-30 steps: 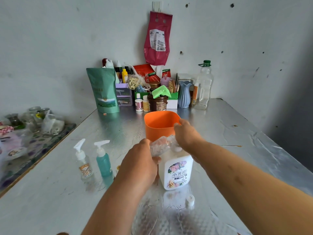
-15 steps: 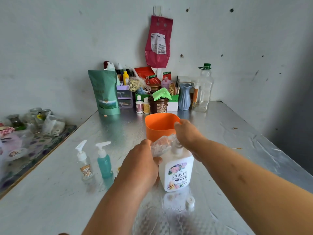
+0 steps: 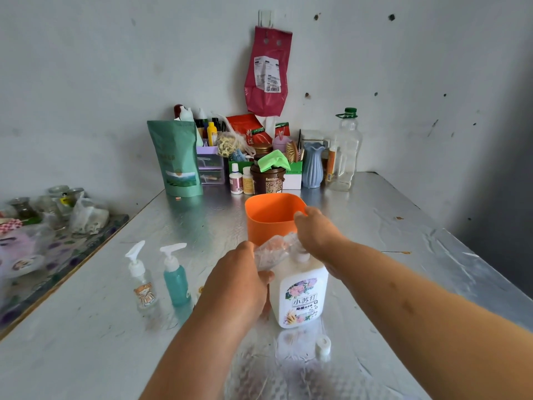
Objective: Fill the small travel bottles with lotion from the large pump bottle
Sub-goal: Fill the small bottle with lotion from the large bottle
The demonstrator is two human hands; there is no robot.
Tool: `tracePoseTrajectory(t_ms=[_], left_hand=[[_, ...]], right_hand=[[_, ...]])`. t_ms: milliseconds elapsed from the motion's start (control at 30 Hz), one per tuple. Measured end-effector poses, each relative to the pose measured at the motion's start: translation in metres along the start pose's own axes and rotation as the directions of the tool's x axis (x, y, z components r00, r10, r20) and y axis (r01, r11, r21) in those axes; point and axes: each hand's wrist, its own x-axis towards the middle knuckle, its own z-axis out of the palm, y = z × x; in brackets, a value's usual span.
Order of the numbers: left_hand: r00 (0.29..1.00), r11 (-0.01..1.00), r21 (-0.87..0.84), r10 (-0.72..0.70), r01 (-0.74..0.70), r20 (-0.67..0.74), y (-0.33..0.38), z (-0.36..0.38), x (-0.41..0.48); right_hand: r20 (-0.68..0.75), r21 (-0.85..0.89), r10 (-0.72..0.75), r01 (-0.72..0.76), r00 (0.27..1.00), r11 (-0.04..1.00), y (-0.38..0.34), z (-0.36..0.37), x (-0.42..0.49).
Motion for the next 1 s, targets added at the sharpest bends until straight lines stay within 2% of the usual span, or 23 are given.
tracePoseTrajectory(t_ms=[233, 467, 733, 800, 900, 1000], left_hand=[[1.0, 1.0, 0.01, 0.006, -0.006, -0.021, 0.003, -0.003, -0.001], [1.0, 1.0, 0.003, 0.01, -0.01, -0.021, 0.001, 0.0, 0.002], [1.0, 1.0, -0.015, 0.006, -0.006, -0.006, -0.003, 0.005, 0.006], [1.0, 1.0, -0.011, -0.006, 0.006, 0.004, -0.002, 0.004, 0.005], [1.0, 1.0, -0.013, -0.003, 0.003, 0.005, 0.0, 0.001, 0.002], [1.0, 1.0, 0.0, 0.01, -0.01, -0.009, 0.002, -0.001, 0.001]], right_hand=[[-0.053, 0.035, 0.034, -0.032, 0.998, 0.999, -0.002, 0.001, 0.013], [-0.02, 0.015, -0.001, 0.002, 1.0, 1.0, -0.003, 0.0, 0.007], [-0.032, -0.131, -0.056, 0.051, 0.998, 0.99, 0.0, -0.004, -0.014], [-0.047, -0.095, -0.031, 0.026, 0.998, 0.995, -0.001, -0.003, -0.014], [0.008, -0.019, 0.009, -0.009, 1.0, 1.0, -0.004, -0.004, -0.009], [-0.029, 0.012, 0.035, -0.035, 0.999, 0.999, -0.006, -0.003, 0.003]])
